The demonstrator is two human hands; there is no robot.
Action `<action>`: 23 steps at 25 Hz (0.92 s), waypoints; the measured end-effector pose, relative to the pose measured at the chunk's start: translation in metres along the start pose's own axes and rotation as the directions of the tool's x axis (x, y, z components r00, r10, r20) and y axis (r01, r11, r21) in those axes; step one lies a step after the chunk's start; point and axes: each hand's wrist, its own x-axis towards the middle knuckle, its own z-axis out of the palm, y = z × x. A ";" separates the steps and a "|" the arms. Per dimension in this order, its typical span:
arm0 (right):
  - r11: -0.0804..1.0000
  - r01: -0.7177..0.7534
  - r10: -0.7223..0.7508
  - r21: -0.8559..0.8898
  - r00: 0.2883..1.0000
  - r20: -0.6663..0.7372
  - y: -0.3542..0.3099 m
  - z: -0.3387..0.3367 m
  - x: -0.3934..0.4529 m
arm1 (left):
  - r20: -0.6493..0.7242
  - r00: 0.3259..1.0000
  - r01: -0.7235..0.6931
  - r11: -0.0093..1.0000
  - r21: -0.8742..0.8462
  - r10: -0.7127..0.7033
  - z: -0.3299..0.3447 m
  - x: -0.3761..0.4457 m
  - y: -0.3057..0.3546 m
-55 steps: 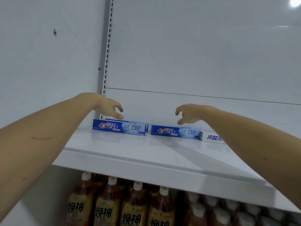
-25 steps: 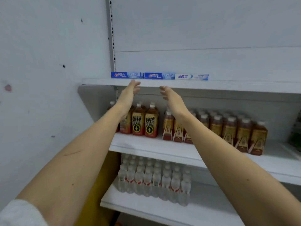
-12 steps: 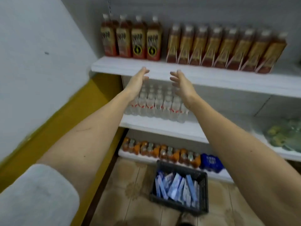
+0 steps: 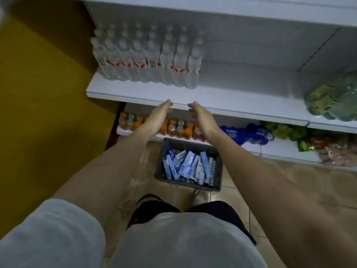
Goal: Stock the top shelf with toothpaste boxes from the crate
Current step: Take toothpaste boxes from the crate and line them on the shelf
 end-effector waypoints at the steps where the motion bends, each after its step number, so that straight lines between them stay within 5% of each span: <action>1: 0.998 -0.052 0.052 0.030 0.999 0.000 0.023 -0.006 0.007 | 0.019 0.999 0.047 0.999 -0.012 -0.046 0.018 0.012 -0.016; 6: 0.945 -0.294 0.296 0.140 0.955 0.009 0.137 -0.008 0.034 | 0.101 0.957 0.277 0.960 -0.038 -0.272 0.072 0.056 -0.106; 14: 0.762 -0.626 0.633 0.167 0.774 0.013 0.348 0.040 0.104 | 0.043 0.826 0.563 0.826 -0.033 -0.561 0.110 0.165 -0.334; 19: 0.772 -0.636 0.628 -0.008 0.764 -0.148 0.490 0.039 0.166 | 0.006 0.838 0.545 0.838 0.006 -0.545 0.156 0.229 -0.469; 23: 0.786 -0.558 0.425 -0.266 0.801 -0.421 0.585 0.014 0.221 | -0.003 0.917 0.391 0.894 0.221 -0.400 0.200 0.295 -0.531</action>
